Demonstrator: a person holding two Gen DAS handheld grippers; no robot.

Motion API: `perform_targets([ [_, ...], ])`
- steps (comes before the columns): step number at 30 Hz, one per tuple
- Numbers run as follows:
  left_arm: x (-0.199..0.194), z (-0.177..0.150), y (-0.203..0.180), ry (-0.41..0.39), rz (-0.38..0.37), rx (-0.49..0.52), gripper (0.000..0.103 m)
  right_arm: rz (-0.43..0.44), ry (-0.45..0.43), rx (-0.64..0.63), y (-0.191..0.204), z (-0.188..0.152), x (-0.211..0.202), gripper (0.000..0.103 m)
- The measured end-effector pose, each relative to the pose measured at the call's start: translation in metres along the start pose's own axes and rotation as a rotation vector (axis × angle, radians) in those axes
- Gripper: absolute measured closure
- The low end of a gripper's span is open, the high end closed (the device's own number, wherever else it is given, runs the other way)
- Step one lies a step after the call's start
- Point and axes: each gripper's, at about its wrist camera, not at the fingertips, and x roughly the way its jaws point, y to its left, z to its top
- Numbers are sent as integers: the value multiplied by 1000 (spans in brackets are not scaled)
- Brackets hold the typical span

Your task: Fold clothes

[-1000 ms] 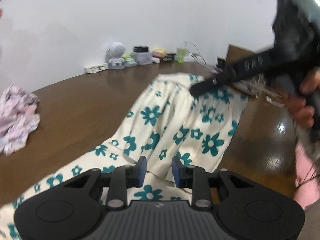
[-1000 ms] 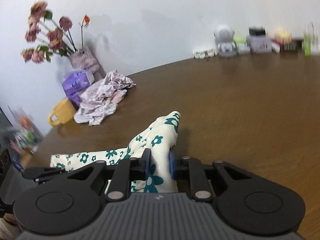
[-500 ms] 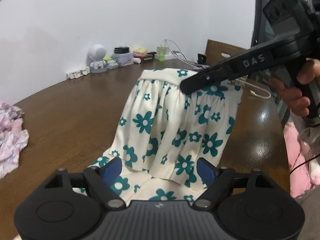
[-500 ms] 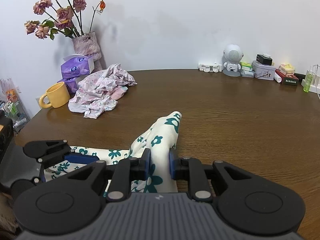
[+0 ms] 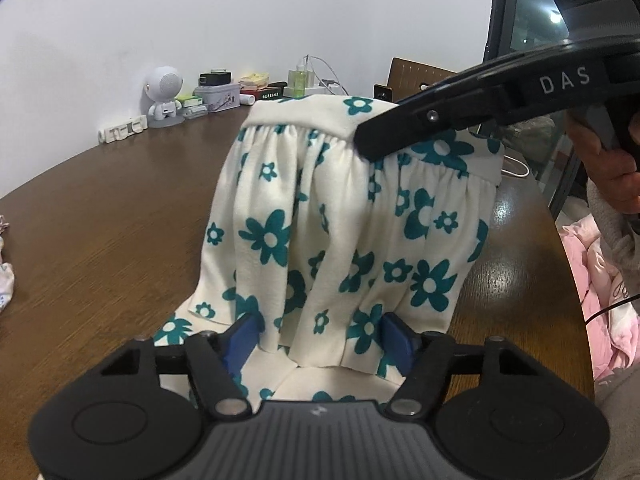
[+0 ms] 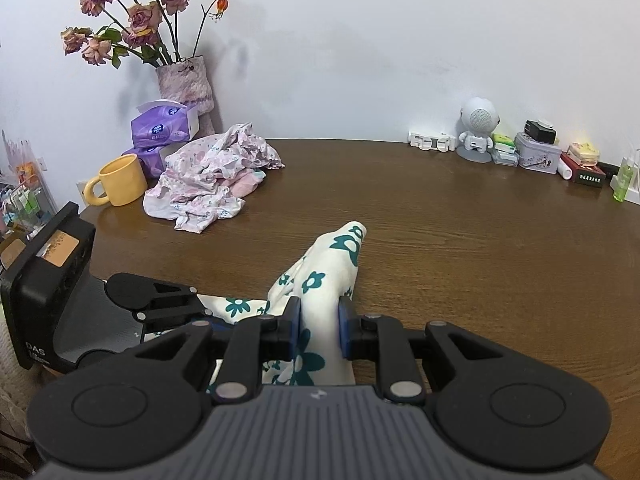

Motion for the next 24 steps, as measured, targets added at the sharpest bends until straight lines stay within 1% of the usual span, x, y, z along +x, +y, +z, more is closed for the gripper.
perform_targets([
  [11,-1,-2,3,-16,-5,-12,39,-7,6,-33,15,5,1,85],
  [16,-3,-2,1,-23,-1,-1,43,-7,6,-56,24,7,1,85],
  [24,-8,-6,4,-23,1,-17,43,-19,4,-84,37,10,0,85],
])
